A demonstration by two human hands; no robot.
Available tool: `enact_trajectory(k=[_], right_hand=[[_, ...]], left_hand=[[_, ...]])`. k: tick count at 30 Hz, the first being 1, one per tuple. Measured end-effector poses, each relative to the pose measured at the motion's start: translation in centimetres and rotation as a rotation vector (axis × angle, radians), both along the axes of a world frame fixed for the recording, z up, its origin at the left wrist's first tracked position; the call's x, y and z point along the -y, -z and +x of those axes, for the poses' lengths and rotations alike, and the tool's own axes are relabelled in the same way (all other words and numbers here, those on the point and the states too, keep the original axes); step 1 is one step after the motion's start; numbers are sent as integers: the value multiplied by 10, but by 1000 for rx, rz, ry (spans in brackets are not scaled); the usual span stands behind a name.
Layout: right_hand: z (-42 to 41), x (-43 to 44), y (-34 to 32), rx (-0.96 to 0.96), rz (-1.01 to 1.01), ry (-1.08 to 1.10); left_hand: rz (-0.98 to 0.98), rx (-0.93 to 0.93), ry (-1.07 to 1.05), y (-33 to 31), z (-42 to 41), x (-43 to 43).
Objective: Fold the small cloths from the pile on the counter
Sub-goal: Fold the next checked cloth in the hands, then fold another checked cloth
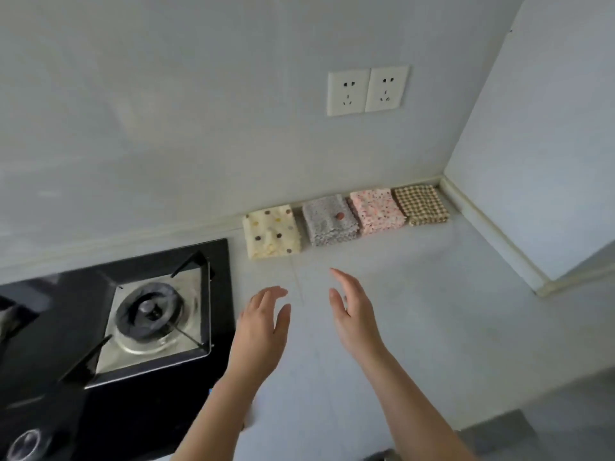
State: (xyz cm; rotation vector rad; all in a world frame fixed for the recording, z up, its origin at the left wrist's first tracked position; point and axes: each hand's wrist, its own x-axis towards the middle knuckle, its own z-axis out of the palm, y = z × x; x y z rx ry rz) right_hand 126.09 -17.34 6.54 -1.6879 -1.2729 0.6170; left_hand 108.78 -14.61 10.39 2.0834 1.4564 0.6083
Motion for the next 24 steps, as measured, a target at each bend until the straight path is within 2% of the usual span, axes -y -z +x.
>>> enact_trajectory(k=[6, 12, 24], right_hand=[[-134, 45, -45, 7, 62, -133], [-222, 60, -87, -7, 70, -284], [-364, 31, -76, 0, -46, -501]], left_hand=[[19, 99, -136, -32, -138, 64], [76, 194, -242, -60, -224, 99], [58, 141, -404, -49, -381, 105]])
